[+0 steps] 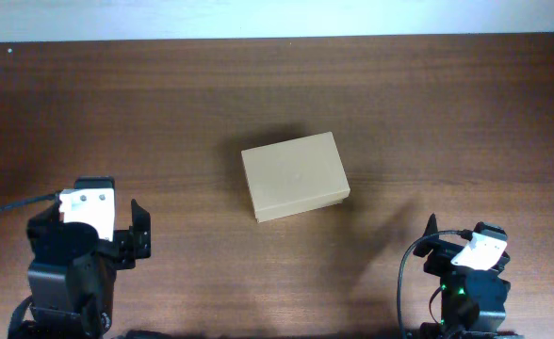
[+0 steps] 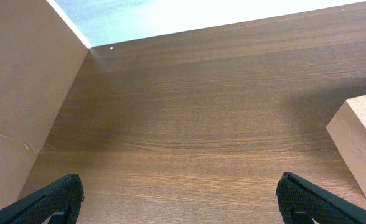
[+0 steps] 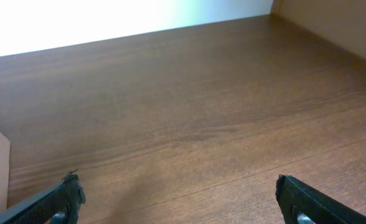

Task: Pack container

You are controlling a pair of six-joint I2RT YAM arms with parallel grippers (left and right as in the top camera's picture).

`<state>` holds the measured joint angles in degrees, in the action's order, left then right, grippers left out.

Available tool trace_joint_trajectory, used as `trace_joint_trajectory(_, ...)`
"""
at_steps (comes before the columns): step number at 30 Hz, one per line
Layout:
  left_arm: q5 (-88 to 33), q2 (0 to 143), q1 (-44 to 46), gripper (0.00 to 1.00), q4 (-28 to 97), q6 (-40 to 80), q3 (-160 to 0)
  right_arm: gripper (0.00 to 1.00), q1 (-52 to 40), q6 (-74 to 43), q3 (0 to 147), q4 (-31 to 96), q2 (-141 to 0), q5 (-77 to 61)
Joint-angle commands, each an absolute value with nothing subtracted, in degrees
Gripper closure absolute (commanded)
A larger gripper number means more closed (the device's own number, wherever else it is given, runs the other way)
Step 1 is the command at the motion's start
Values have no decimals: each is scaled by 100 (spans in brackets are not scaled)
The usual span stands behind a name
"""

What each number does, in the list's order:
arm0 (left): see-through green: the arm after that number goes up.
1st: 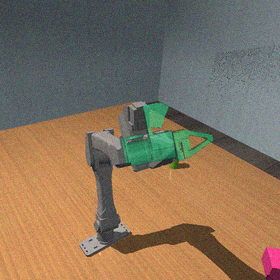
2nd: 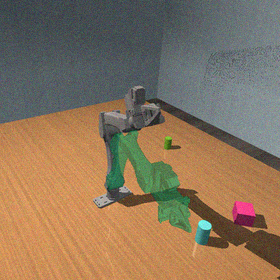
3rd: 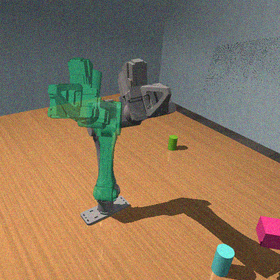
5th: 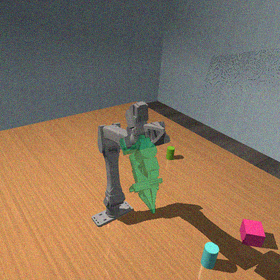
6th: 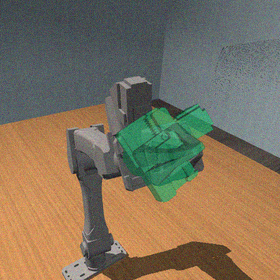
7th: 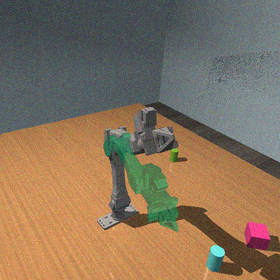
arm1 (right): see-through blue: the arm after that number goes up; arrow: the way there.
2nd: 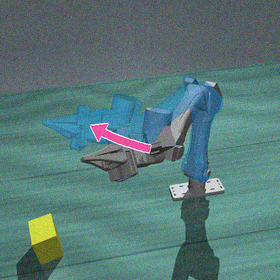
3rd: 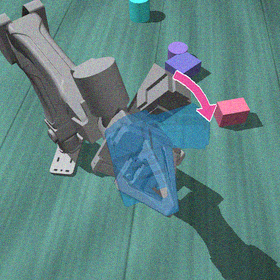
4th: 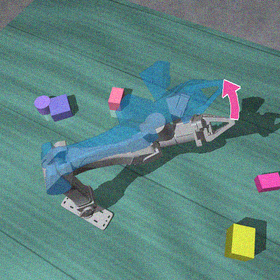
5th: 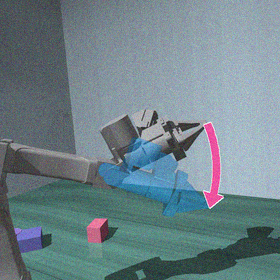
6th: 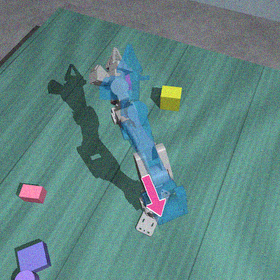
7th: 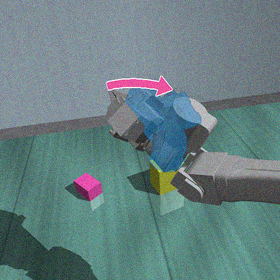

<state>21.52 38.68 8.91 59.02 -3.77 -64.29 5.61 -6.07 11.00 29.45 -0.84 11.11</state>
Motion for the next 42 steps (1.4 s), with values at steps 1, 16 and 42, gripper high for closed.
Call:
trace_joint_trajectory(1,2209,3861,871,1,5898,-325,-6442,1,598,-650,1050,3024,-19,1074)
trace_joint_trajectory(16,2211,3861,873,1,5898,-325,-6442,1,598,-648,1050,3280,-21,1074)
trace_joint_trajectory(42,2425,799,233,0,-456,-674,-1205,1,598,-650,1050,3280,-21,1074)
